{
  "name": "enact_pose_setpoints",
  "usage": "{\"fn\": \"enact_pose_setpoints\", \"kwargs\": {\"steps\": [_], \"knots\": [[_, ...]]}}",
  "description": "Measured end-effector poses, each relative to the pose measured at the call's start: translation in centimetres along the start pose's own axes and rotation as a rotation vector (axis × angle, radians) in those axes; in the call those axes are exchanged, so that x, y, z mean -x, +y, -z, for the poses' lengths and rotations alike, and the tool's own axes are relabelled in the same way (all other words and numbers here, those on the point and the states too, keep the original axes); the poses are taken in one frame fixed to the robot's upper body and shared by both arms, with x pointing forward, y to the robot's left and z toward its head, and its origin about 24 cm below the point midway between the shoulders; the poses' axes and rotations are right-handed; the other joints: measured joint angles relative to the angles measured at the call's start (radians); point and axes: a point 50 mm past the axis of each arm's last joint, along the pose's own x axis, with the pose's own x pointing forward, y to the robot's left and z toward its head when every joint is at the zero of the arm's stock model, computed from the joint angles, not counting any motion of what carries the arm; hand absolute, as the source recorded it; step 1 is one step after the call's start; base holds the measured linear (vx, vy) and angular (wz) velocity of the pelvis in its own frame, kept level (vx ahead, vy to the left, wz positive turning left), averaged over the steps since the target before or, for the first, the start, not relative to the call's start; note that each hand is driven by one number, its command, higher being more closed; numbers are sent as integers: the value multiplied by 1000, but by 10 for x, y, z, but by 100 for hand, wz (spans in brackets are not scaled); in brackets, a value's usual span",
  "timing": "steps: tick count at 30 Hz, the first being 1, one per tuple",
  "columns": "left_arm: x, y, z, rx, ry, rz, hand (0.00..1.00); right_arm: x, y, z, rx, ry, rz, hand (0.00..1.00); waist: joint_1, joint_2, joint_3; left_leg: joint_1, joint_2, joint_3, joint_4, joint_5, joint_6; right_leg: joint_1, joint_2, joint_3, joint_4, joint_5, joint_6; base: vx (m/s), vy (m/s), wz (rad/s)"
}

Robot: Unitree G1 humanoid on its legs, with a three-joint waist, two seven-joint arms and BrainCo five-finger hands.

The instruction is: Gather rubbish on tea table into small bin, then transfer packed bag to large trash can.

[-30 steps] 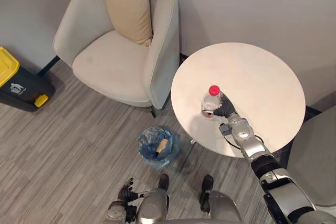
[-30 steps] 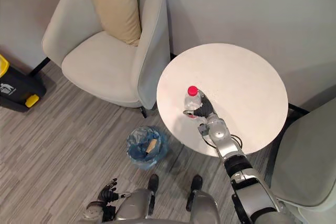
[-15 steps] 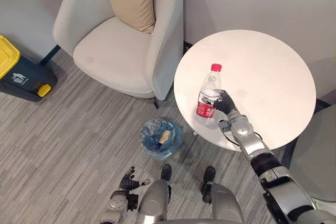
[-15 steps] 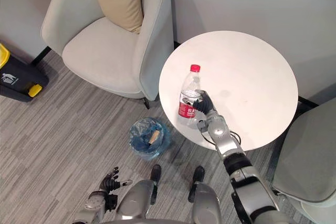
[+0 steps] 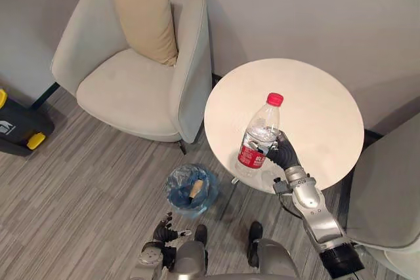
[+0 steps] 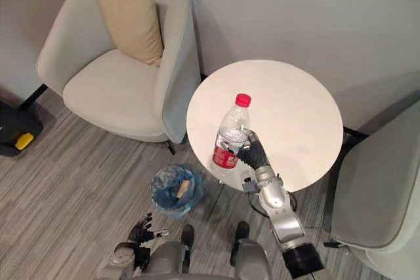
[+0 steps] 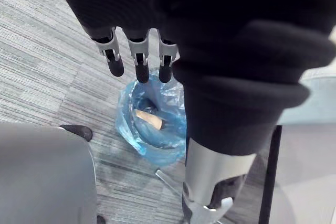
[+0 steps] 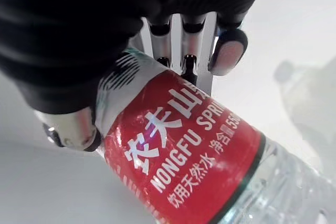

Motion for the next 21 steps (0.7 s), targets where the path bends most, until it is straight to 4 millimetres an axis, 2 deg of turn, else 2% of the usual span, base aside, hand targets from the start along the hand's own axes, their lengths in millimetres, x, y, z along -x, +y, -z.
{"fn": "enact_pose_setpoints", "kwargs": {"steps": [7,17,19,21], "knots": [[3,1,8,-14,25,0,0,14,6,-11,45,-52,-48,100,-3,0,-38,54,9,6,-26,0,0,50,5,3,-25,2,2,38,3,-2],[7,3,20,-13,62,-7,0,28,20,-9,99,-39,-125,100,-3,9,-82,88,18,24,-42,0,0,83,21,17,-40,8,-3,-30,-12,-5],[8,4,22,-6,68,-14,0,28,21,-8,104,-38,-129,100,-3,9,-82,103,18,32,-48,-1,0,83,19,26,-19,0,-2,-29,-1,-10],[8,6,22,-10,67,-17,0,29,21,-8,105,-36,-127,100,-5,-6,-82,100,-9,26,-24,-11,12,37,-18,31,106,-66,6,-53,2,8]]}}
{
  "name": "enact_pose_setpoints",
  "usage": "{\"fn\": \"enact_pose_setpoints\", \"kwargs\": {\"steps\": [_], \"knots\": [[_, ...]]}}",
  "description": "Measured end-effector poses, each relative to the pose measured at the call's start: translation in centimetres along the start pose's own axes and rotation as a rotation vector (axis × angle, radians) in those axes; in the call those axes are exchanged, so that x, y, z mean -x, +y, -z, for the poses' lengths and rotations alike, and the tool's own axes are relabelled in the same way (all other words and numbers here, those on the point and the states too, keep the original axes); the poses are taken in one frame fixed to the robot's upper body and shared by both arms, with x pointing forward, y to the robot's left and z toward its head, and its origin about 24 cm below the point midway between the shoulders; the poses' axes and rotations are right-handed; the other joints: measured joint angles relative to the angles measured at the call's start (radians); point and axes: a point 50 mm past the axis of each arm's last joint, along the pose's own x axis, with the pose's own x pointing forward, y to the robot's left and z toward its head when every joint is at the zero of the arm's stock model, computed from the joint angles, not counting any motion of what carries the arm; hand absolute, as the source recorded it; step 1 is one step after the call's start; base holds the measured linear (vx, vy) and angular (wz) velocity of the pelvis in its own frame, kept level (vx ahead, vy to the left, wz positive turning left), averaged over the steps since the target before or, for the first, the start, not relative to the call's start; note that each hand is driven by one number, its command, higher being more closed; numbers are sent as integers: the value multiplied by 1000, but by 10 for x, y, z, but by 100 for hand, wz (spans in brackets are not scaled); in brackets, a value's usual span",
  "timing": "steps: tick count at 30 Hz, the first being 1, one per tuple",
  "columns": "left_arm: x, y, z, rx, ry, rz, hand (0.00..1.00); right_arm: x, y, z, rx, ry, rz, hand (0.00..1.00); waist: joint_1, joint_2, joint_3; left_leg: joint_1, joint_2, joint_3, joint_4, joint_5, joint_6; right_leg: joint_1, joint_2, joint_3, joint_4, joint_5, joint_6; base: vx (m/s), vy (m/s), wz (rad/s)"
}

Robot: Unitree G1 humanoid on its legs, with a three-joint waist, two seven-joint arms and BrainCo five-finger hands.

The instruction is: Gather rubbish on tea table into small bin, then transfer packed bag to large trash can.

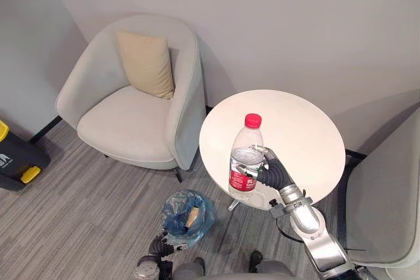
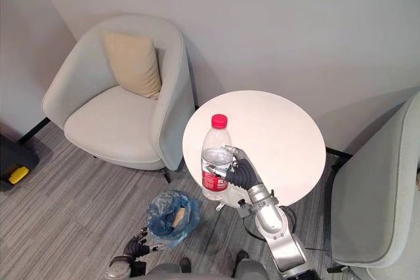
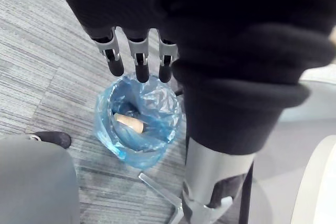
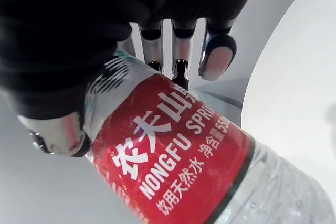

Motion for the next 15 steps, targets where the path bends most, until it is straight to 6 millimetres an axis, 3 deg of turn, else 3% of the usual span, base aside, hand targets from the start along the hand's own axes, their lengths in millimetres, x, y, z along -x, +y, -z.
{"fn": "enact_pose_setpoints", "kwargs": {"steps": [2,3,4,6,11,13,14,15], "knots": [[0,1,0,-13,-1,1,0,1,0,1,3,6,-3,100,-8,-14,-2,-9,-27,-31,23,-7,4,-34,-29,6,103,-52,19,-45,-65,53],[0,1,1,-33,6,8,0,4,-1,3,10,17,-3,100,-38,-16,-3,-25,-51,-89,35,-8,5,-51,-28,111,181,-75,43,-45,-83,99],[-1,0,0,-40,7,15,0,5,-2,4,14,22,-2,100,-47,-16,-5,-35,-57,-110,37,-5,5,-54,-20,163,193,-76,45,-33,-63,109],[-3,-2,-5,-48,-7,22,0,5,-4,4,23,21,-1,100,-46,-31,-13,-77,-84,-170,36,17,-9,-54,-19,248,172,-127,63,-63,-111,95],[-3,-4,-5,-45,-8,27,0,0,-9,2,40,6,5,100,-21,-6,-14,-121,-65,-278,-3,88,-37,-32,-8,133,118,-123,61,-85,-112,76],[-3,-5,-6,-33,-10,25,0,-2,-10,1,41,-1,9,100,-20,6,-13,-161,-47,-269,15,87,5,-15,0,79,79,-115,45,-63,-50,79],[-3,-5,-8,-26,-19,22,0,-2,-10,1,42,4,11,100,-21,8,-10,-176,-1,-122,10,78,122,7,1,47,46,-98,30,-49,-47,82],[-3,-7,-8,-25,-18,27,0,-3,-10,1,42,1,19,100,-22,17,-5,-173,54,46,3,59,168,40,-4,24,2,-65,19,-52,-5,87]]}}
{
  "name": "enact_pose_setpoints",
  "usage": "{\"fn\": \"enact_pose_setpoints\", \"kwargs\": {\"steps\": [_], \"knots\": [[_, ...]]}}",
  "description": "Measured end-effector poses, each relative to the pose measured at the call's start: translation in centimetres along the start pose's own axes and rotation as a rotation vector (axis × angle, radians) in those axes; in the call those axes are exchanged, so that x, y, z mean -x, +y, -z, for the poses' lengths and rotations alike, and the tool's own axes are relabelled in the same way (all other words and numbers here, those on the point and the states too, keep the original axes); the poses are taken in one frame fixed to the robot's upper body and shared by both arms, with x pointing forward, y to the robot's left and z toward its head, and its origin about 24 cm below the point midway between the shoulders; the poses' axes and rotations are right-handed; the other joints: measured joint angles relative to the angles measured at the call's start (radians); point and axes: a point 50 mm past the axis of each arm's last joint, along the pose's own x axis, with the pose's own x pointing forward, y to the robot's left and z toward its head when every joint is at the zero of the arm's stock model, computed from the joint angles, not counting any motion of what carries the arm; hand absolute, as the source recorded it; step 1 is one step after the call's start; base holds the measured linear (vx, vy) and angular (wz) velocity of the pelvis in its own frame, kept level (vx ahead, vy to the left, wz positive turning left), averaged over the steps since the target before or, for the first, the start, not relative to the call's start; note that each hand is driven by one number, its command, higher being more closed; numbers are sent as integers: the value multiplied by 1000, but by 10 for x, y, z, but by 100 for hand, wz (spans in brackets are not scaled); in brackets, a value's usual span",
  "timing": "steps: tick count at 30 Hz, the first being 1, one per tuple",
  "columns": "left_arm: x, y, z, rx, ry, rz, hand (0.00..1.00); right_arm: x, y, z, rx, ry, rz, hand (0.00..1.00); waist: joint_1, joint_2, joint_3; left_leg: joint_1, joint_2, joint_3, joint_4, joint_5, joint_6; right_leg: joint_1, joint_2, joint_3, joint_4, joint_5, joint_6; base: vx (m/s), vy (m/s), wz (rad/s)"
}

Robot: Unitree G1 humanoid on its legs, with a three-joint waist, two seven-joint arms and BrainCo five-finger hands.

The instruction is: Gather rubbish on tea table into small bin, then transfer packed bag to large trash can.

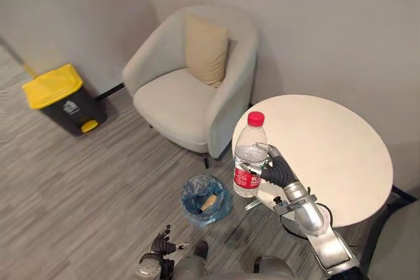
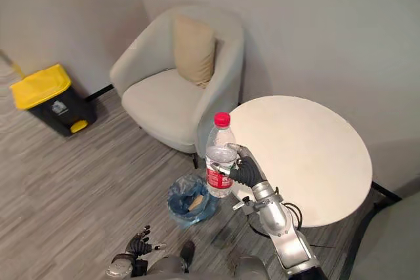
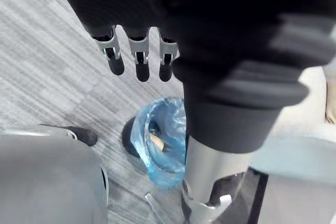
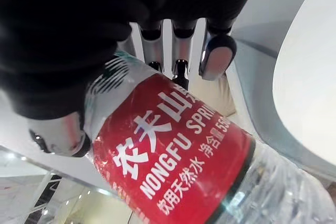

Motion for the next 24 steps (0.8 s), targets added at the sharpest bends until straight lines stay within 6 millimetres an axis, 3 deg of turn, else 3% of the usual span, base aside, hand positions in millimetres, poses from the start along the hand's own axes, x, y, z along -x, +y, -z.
{"fn": "enact_pose_setpoints", "kwargs": {"steps": [1,2,3,4,6,9,12,19,22,24], "knots": [[0,-2,-1,1,-2,5,0,-1,-1,-1,1,-4,12,100,-1,-6,8,-6,23,71,42,0,-5,9,-15,-20,-15,9,-4,-37,37,78],[-1,-6,-3,1,-7,16,0,-2,-7,0,12,-1,33,100,-2,9,7,-42,55,179,147,-3,-8,22,-29,-53,-21,16,-2,-19,113,77],[1,-10,2,-9,4,27,0,-1,-15,3,22,13,72,100,-4,39,1,-57,78,272,251,1,-15,39,-21,-86,-13,3,13,-11,71,107],[3,-10,5,-16,8,27,0,0,-22,6,29,25,111,100,-19,56,-6,-43,74,288,212,-2,-74,52,-25,-104,-13,-26,29,-17,69,97],[4,-9,7,-25,11,24,0,0,-27,7,18,38,159,100,-25,49,-6,3,23,269,90,40,-96,70,-31,-83,-42,-30,38,-11,65,80],[4,-3,7,-46,11,14,0,0,-24,13,-3,71,177,100,-18,35,-1,31,-14,247,13,87,-101,100,-33,-60,-73,-12,49,38,34,46],[4,3,9,-69,16,4,0,1,-16,21,-35,112,174,100,-3,22,2,64,-21,245,1,89,-103,143,-32,-52,-110,9,47,51,19,0],[5,6,10,-99,19,0,0,6,-14,27,-38,144,169,100,-4,7,3,111,-44,234,-120,141,-111,152,-29,-56,-141,17,51,3,0,0],[4,10,9,-106,18,-9,0,8,-11,32,-48,167,163,100,-3,-10,11,106,-53,250,-126,131,-108,123,-41,-48,-111,-20,61,3,6,-2],[4,16,9,-116,17,-20,0,7,-8,32,-61,173,164,100,-3,-44,25,89,-75,262,-87,96,-96,81,-78,-24,-34,-70,74,63,43,-6]]}}
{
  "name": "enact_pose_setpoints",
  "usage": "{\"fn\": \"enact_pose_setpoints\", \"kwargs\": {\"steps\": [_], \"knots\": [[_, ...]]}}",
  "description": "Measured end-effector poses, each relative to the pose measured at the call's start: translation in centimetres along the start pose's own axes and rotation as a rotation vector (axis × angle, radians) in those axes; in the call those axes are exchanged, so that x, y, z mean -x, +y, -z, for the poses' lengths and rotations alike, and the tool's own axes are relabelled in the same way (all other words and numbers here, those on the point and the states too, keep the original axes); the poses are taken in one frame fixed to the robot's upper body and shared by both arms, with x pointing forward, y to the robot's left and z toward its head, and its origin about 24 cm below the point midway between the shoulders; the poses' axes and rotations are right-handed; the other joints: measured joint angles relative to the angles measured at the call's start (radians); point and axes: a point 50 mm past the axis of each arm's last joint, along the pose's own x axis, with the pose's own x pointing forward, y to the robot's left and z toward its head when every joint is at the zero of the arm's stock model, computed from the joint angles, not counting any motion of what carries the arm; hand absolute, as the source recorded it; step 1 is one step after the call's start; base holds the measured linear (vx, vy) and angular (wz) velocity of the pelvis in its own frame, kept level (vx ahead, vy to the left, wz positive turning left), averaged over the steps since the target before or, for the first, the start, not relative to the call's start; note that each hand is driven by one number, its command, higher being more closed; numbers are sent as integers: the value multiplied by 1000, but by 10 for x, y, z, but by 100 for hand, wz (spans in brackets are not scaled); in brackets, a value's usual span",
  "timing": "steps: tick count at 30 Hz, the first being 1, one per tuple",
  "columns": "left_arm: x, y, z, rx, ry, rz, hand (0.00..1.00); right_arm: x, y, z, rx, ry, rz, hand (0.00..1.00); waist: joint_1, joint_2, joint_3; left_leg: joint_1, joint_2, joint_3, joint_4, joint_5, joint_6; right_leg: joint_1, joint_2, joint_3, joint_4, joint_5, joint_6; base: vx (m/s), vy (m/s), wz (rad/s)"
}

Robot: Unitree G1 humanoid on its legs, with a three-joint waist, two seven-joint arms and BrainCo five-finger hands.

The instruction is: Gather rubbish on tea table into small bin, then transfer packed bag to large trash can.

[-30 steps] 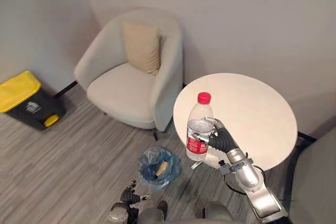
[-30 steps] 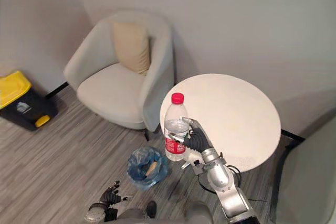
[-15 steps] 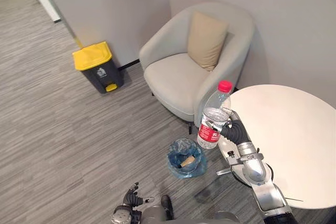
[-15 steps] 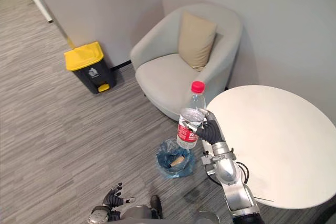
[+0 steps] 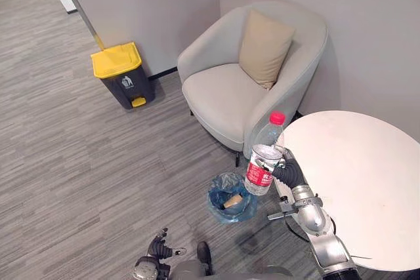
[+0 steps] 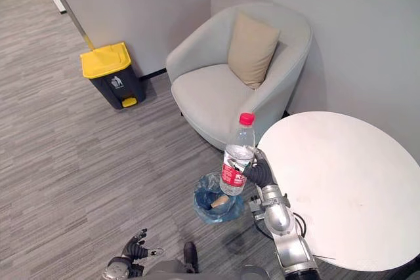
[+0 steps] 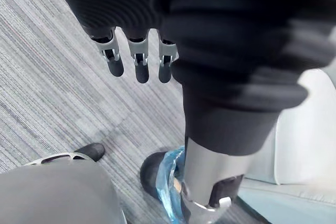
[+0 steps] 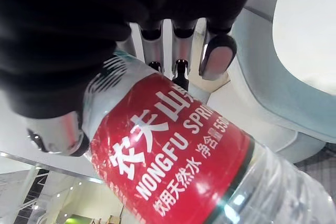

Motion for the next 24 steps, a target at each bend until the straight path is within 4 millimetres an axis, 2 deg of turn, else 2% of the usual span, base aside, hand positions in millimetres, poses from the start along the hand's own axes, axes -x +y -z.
{"fn": "enact_pose_setpoints", "kwargs": {"steps": [1,2,5,6,7,9,10,11,12,13,15,16,17,18,21,24], "knots": [[0,3,1,-7,2,-7,0,0,1,0,-3,0,1,100,-1,-4,3,-6,-12,2,34,-27,3,-2,-16,5,36,-20,9,108,49,0],[1,7,3,-14,9,-13,0,1,1,1,1,7,-1,100,-6,-23,12,-10,-22,-5,73,-64,7,-1,-42,6,78,-24,16,132,37,5],[2,9,7,-18,22,-18,0,2,3,2,30,13,-10,100,-23,-31,14,-14,-31,-34,131,-118,19,-28,-52,42,199,1,25,151,75,24],[3,9,9,-17,27,-18,0,2,2,2,32,16,-11,100,-31,-24,14,-5,-22,-60,132,-124,30,-89,-40,67,306,15,6,212,63,41],[3,6,8,-16,28,-11,0,3,4,4,28,24,-15,100,-44,-15,17,5,-4,-82,133,-133,31,-112,4,96,307,-19,-10,198,52,39],[3,7,11,-16,44,-14,0,4,7,7,27,38,-29,100,-50,-13,18,23,15,-105,127,-138,27,-156,63,110,247,-35,-38,213,-24,44],[3,9,13,-18,53,-16,0,5,9,11,28,55,-35,100,-49,-23,13,35,15,-112,134,-136,6,-166,86,109,166,-12,-56,232,-68,45],[4,10,14,-20,54,-19,0,6,9,12,27,58,-37,100,-49,-33,7,38,4,-117,140,-141,0,-167,85,106,113,29,-66,220,-100,54],[3,13,15,-22,65,-27,0,7,8,13,32,63,-37,100,-53,-49,-6,40,-11,-136,165,-162,-14,-164,78,106,95,108,-81,223,-92,44],[3,7,14,-7,64,-16,0,10,5,16,42,79,-32,100,-51,-16,-19,38,3,-144,171,-166,-21,-148,87,92,71,109,-83,212,-91,38],[3,-3,12,11,59,4,0,11,2,17,58,80,-34,100,-49,29,-20,18,28,-158,197,-190,-39,-125,110,72,25,111,-87,144,-67,20],[3,-5,12,14,59,8,0,11,2,18,60,83,-36,100,-50,37,-16,12,38,-165,213,-201,-46,-114,120,66,10,111,-88,117,-86,27],[2,-6,11,16,57,11,0,14,2,20,59,95,-35,100,-50,49,-13,-10,58,-167,279,-217,-68,-82,135,54,-20,107,-93,106,-99,19],[2,-4,10,14,51,8,0,17,3,21,57,105,-39,100,-48,49,-8,-36,77,-160,380,-223,-78,-42,145,49,-49,107,-98,106,-102,12],[2,-4,8,14,44,4,0,19,2,15,53,82,-34,100,-34,46,-1,-61,119,-124,513,-223,-79,38,171,54,-110,123,-119,118,-71,-11],[0,-4,4,15,33,4,0,15,1,7,50,44,-21,100,-35,48,0,-22,112,-121,423,-223,-79,34,182,70,-152,161,-121,96,-6,-19]]}}
